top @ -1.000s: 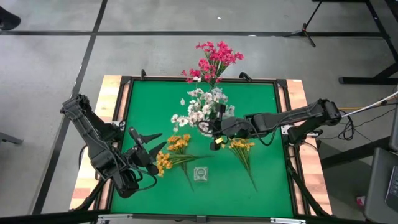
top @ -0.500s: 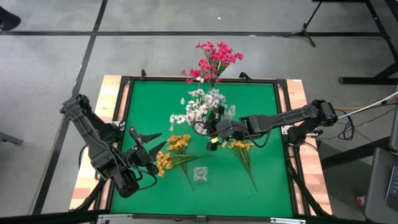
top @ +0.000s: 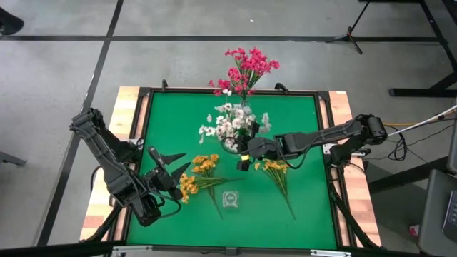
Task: Sort flowers into vase by color
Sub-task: Put the white flowers into the middle transparent vase
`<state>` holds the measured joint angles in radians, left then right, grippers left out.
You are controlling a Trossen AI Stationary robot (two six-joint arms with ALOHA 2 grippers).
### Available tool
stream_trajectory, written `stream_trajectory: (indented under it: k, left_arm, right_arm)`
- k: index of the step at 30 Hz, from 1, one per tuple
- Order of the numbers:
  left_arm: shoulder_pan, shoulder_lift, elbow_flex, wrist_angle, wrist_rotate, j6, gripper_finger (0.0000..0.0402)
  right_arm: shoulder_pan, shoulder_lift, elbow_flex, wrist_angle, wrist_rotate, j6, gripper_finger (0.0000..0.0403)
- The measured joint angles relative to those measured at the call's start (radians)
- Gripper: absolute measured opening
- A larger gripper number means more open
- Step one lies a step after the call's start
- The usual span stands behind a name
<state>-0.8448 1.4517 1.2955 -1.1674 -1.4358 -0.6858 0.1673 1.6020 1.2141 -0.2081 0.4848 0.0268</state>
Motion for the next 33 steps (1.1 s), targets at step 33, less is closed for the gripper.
stream_trajectory:
  k: [33]
  left_arm:
    - [0.000, 0.000, -0.014, -0.002, -0.026, -0.041, 0.0159]
  right_arm:
    - [-0.024, 0.005, -0.102, 0.081, -0.111, 0.048, 0.0052]
